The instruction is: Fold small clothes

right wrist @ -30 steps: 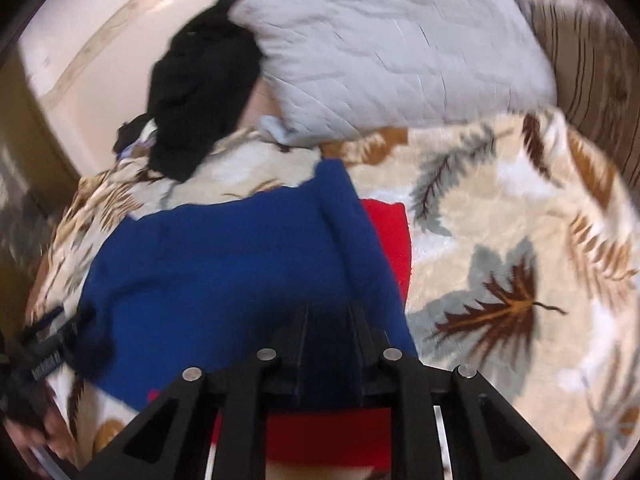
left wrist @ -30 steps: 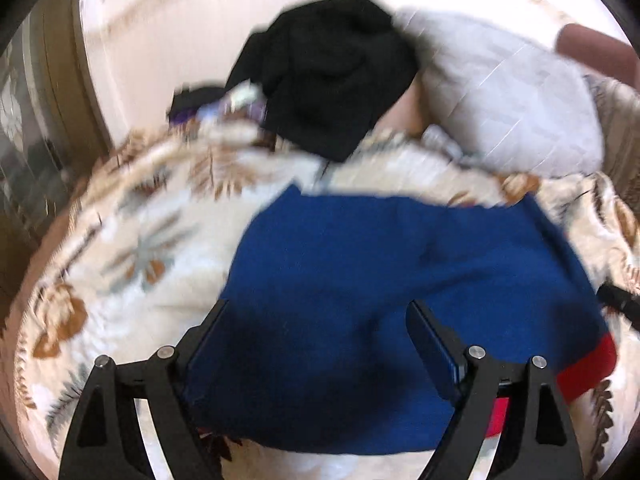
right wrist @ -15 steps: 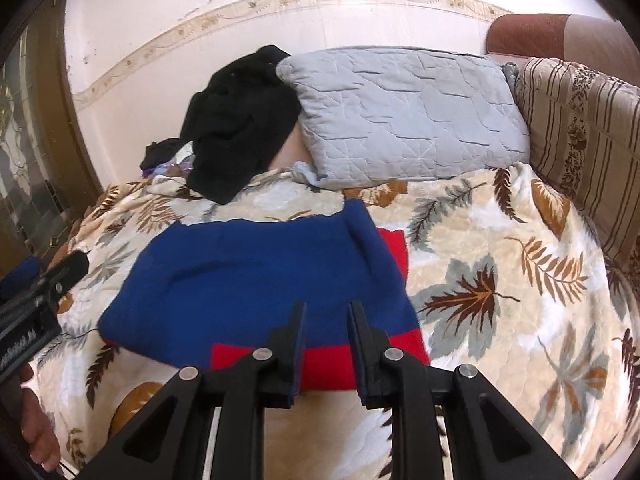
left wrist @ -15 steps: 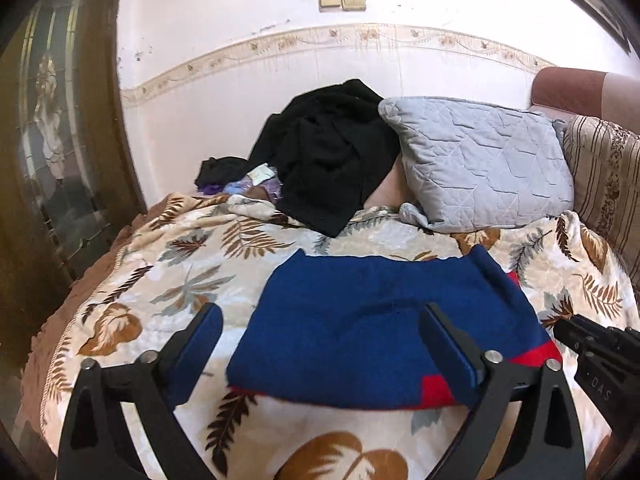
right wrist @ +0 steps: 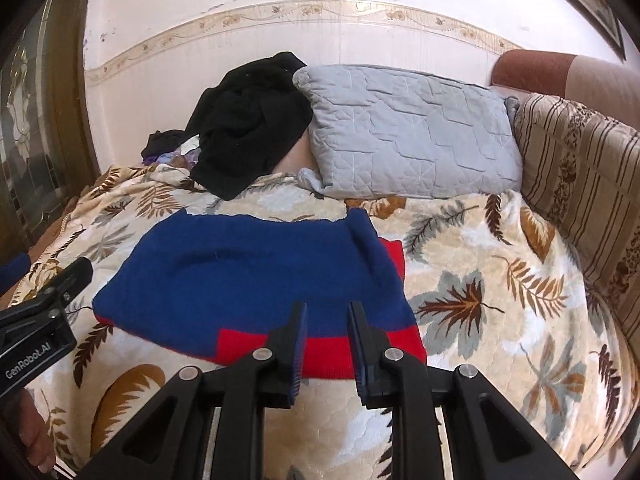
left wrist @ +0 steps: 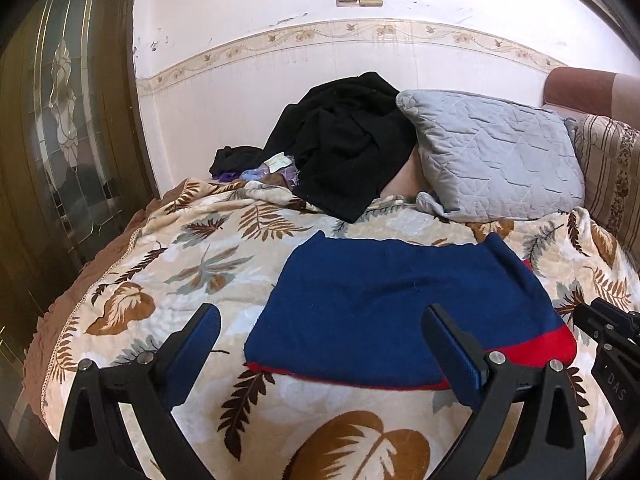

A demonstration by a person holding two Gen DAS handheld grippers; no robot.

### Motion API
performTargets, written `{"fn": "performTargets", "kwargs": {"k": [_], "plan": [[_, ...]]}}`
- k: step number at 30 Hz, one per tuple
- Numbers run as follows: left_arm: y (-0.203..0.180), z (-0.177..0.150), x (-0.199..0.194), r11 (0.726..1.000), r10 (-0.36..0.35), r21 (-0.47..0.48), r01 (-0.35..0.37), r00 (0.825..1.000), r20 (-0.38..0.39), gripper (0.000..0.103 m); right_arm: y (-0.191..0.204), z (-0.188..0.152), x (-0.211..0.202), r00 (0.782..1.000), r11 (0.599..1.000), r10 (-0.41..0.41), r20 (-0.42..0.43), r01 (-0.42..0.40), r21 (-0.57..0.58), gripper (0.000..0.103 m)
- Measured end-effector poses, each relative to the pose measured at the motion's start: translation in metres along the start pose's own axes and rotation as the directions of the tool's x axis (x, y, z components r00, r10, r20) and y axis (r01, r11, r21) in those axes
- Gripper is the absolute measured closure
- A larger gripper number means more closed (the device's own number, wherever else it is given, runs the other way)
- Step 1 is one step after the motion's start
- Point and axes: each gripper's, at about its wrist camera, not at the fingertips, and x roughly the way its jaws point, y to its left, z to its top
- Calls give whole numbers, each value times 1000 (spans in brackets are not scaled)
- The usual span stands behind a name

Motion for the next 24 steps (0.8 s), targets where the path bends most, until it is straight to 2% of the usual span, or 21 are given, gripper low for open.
{"fn": "performTargets", "kwargs": {"k": [6,24], "plan": [[-1,1,3,1000,11,0,-11,1000,15,3,-2,2,5,1000,999,-31,-3,31,-22,79],[-3,1,25,999,22,25,-22,1000,-16,3,-18,6,27,994,996,-92,-55,93,13,79]]}}
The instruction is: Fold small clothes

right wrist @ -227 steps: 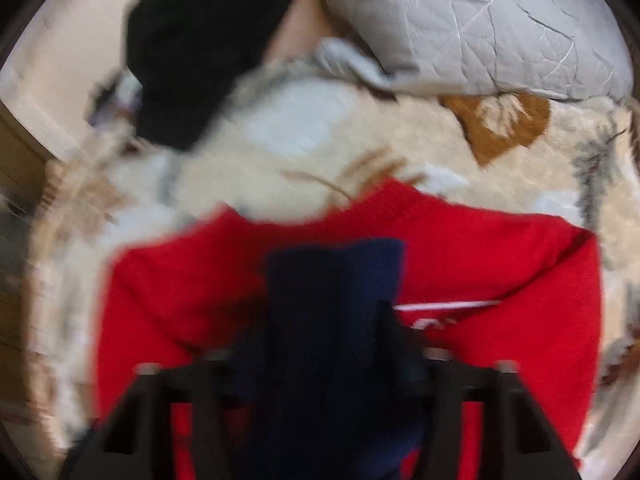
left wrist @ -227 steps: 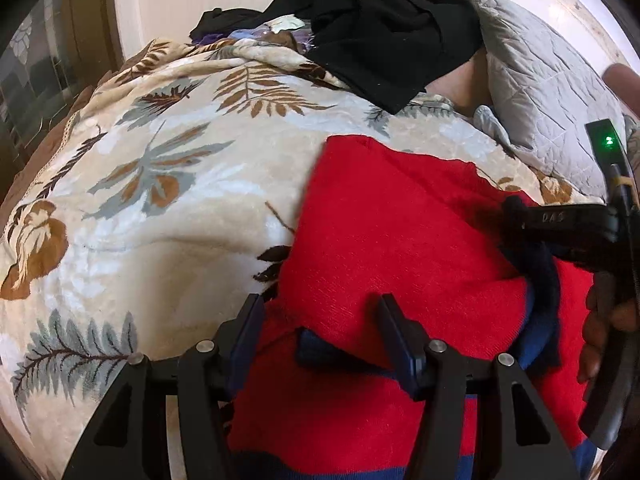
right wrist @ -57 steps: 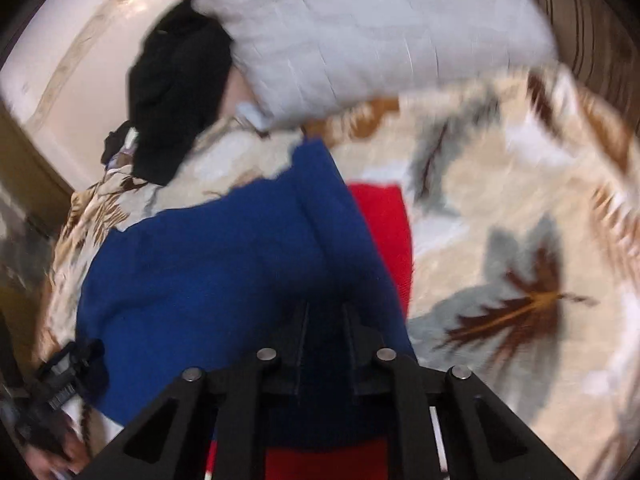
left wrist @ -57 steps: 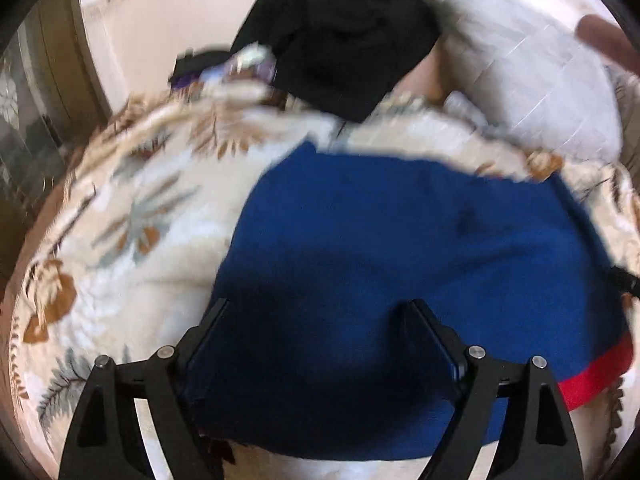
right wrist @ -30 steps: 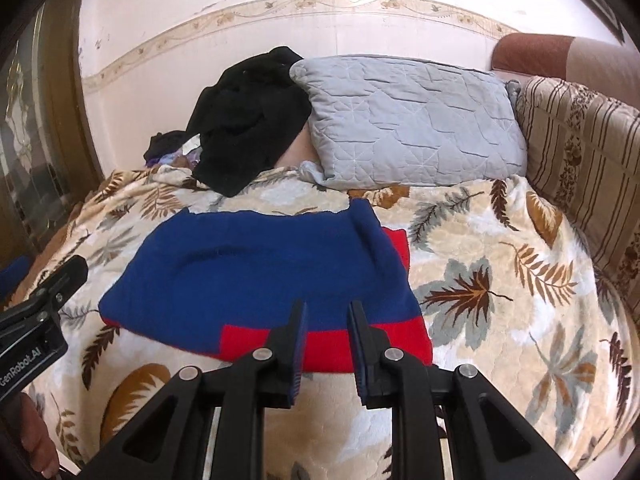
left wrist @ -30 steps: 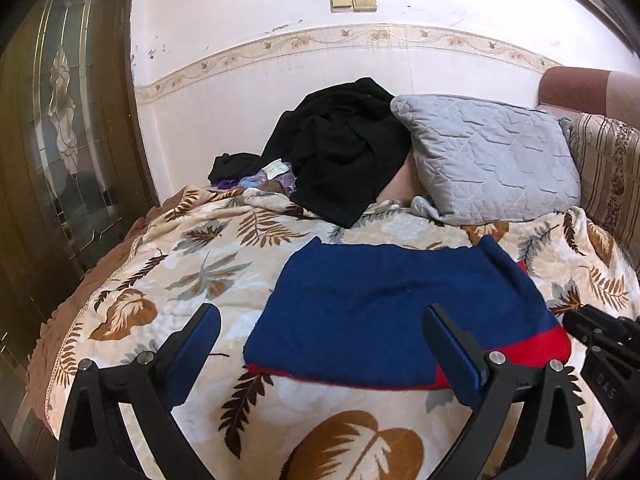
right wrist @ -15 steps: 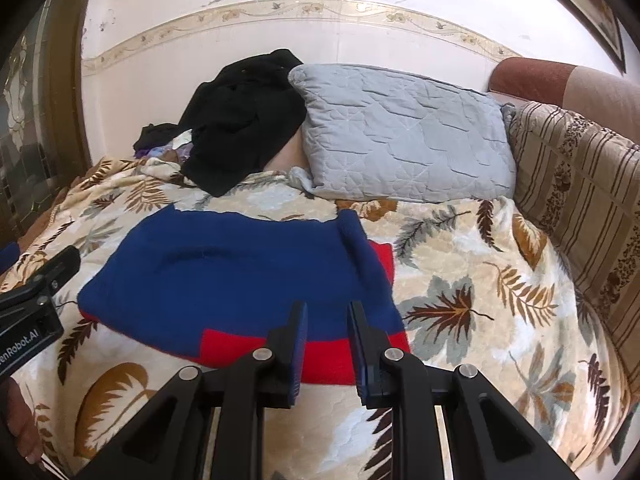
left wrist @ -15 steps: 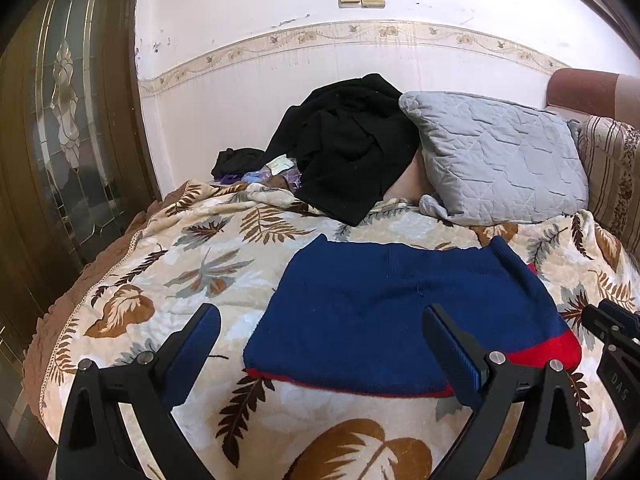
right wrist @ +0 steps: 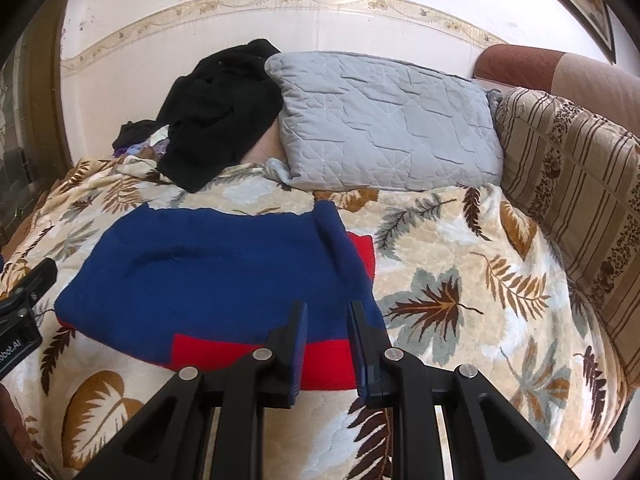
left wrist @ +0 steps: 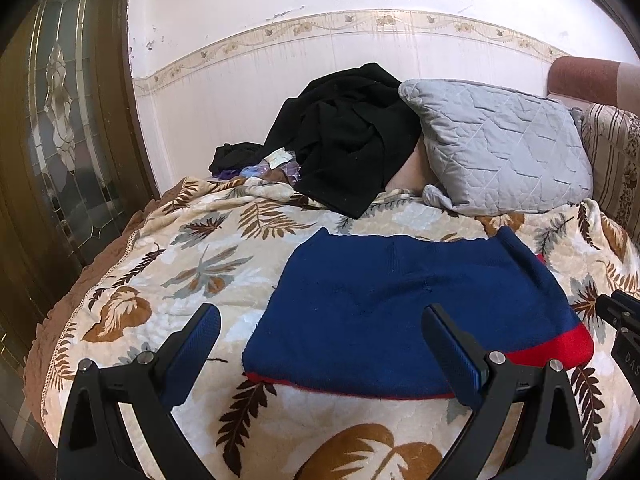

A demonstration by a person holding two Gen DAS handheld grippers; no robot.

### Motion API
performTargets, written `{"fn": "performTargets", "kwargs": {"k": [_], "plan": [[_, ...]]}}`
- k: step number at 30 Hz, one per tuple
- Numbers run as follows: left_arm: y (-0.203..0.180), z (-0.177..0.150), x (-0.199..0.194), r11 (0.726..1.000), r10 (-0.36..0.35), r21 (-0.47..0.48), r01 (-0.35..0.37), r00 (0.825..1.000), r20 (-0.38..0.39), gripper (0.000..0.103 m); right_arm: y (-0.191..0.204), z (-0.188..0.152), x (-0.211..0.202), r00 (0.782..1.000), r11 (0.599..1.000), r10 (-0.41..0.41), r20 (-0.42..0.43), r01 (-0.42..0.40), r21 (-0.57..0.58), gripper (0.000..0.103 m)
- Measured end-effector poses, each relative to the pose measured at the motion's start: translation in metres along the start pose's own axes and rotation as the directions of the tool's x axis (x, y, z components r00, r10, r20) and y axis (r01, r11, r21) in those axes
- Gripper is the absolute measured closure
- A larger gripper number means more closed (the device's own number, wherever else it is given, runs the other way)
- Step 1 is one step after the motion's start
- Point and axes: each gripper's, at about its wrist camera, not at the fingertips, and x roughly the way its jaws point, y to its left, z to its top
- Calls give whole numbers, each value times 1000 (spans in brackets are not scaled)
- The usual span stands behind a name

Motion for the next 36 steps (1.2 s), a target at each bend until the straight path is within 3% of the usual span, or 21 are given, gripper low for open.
{"fn": "performTargets", "kwargs": {"k": [15,36], "plan": [[18,1,2,1000,11,-9,-11,1000,6,3,30,1,4,1000,996,26,2,-26,-80,79],[61,-7,-5,996,93,-10,-92,996,20,3,91,-3,-13,995,975,79,64,-64,-214,79]]}}
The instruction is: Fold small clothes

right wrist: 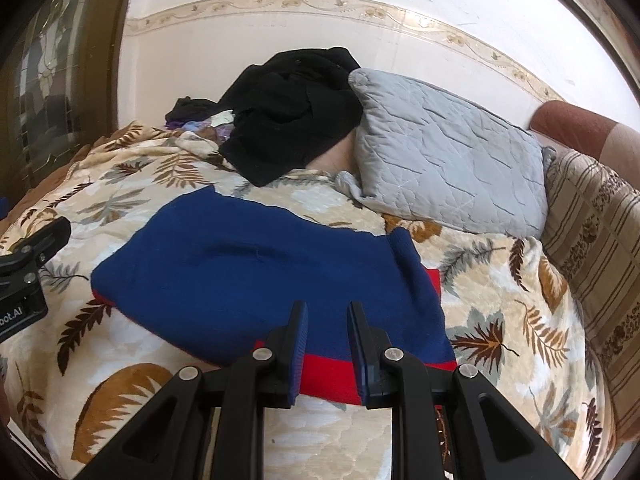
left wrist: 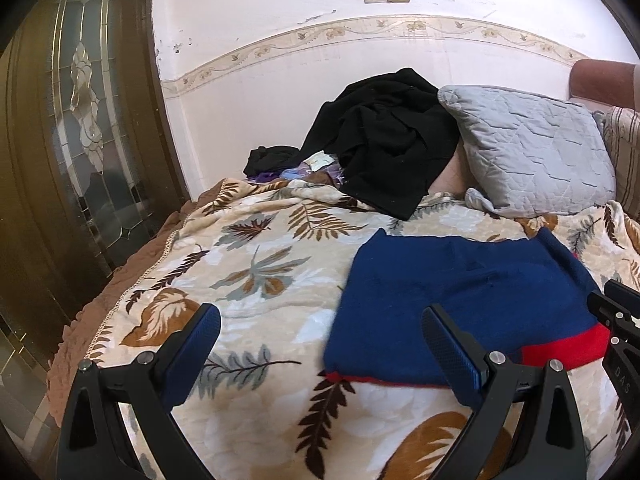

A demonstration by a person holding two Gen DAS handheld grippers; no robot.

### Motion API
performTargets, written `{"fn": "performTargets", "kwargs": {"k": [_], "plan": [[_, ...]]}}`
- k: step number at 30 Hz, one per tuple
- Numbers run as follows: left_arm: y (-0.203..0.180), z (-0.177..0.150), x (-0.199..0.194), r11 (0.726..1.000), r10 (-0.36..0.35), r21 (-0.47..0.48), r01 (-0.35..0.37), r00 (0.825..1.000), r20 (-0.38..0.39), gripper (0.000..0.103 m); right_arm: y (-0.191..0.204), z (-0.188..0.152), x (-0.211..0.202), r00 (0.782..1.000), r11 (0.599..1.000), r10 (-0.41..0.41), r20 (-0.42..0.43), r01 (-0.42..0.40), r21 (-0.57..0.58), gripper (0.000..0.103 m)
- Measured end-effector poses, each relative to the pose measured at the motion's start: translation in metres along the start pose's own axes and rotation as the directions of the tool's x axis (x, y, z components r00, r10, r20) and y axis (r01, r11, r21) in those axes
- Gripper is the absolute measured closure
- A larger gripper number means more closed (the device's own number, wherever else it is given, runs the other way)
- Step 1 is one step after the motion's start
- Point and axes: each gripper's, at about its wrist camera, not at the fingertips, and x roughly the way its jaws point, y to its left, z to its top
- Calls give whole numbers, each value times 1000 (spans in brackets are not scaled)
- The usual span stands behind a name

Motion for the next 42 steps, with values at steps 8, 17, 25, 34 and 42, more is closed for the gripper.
{"fn": "performTargets", "kwargs": {"k": [8,17,25,34,42], "plan": [[6,-1,-2,1000,8,-6,-8,1000,3,3,5,0,-2,1000,1000,0,9,1,-11,79],[-7,-2,17,999,-23,28,25,998,-59,3,-7,-4,6,1000,1000,-8,-26,8,-2,79],[-6,-4,94,996,-93,-21,90,961,-260,3,-75,-14,72,976,980,104,-192,-67,188,79],[-1,-40,164,995,-94,-63,72,851,-517,2,-125,-34,149,906,898,294,-303,-154,413,79],[21,-27,137,989,-112,-134,56,880,-461,2,-128,-26,111,911,862,372,-177,-268,430,79]]}}
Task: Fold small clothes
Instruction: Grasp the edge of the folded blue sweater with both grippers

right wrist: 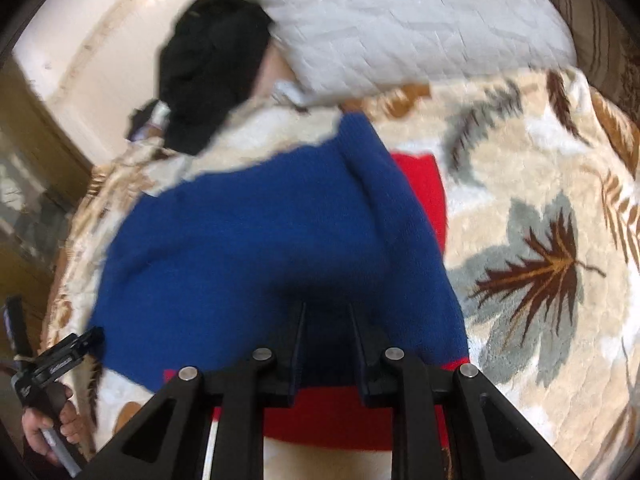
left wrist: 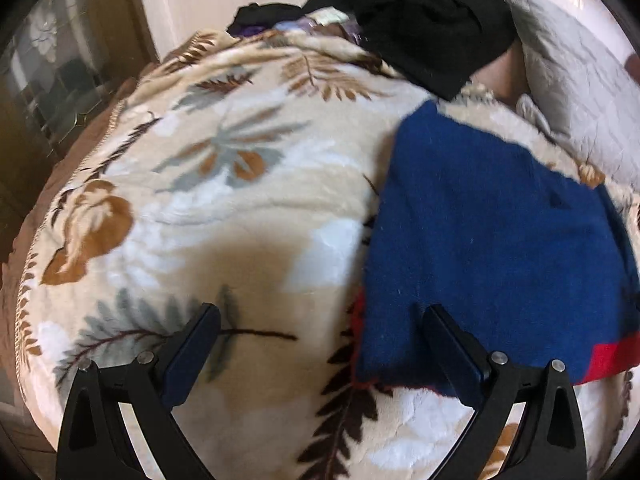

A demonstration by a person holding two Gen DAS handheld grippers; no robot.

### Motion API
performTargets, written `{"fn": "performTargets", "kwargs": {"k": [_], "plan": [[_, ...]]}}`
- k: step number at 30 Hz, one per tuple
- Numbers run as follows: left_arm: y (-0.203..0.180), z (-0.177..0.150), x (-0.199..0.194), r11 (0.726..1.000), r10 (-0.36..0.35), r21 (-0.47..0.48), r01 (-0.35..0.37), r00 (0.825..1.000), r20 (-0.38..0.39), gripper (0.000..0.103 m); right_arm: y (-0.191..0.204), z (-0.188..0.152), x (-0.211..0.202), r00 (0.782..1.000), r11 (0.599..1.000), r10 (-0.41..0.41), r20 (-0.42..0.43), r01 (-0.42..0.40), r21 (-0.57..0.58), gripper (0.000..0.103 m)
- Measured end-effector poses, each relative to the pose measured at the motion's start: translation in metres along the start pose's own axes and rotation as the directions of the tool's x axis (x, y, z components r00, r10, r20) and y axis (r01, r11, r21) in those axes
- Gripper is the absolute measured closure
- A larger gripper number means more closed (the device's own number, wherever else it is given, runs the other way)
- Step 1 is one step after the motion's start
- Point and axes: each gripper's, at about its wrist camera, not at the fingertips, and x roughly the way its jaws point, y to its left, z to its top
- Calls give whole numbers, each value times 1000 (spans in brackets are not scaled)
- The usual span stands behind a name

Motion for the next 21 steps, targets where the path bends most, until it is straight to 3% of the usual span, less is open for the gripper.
{"fn": "performTargets", "kwargs": {"k": [6,8,10,11,12,13,14,15,17,19,21], "plan": [[28,-12,-22,997,-31,-72,31,1000,2,2,36,-14,-31,988,991,107,109,-98,-86,79],[33,-20,-23,991,-82,-104,79,996,-24,2,50,-19,-43,976,986,138,166,-119,-120,75],[35,-29,-24,976,-173,-142,165,984,-48,2,57,-23,-56,961,981,161,226,-131,-144,59],[35,-32,-23,966,-212,-163,200,976,-57,3,60,-26,-64,947,980,167,274,-130,-150,25],[35,-35,-22,960,-229,-179,215,971,-61,3,62,-30,-74,925,980,174,338,-130,-149,7],[33,-36,-20,956,-241,-190,226,968,-62,3,63,-34,-82,902,980,183,390,-134,-150,5],[31,-38,-19,946,-266,-206,249,962,-60,9,62,-39,-93,862,974,213,461,-152,-166,5],[27,-39,-18,939,-289,-213,271,956,-59,23,63,-41,-99,845,974,215,490,-146,-175,5],[18,-40,-13,916,-355,-226,331,932,-71,37,65,-39,-102,843,975,205,497,-135,-175,5],[11,-40,-5,903,-385,-243,355,919,-90,37,60,-38,-98,849,981,182,497,-123,-149,6],[8,-39,2,900,-379,-266,345,921,-90,37,53,-31,-87,885,989,138,444,-98,-111,8]]}}
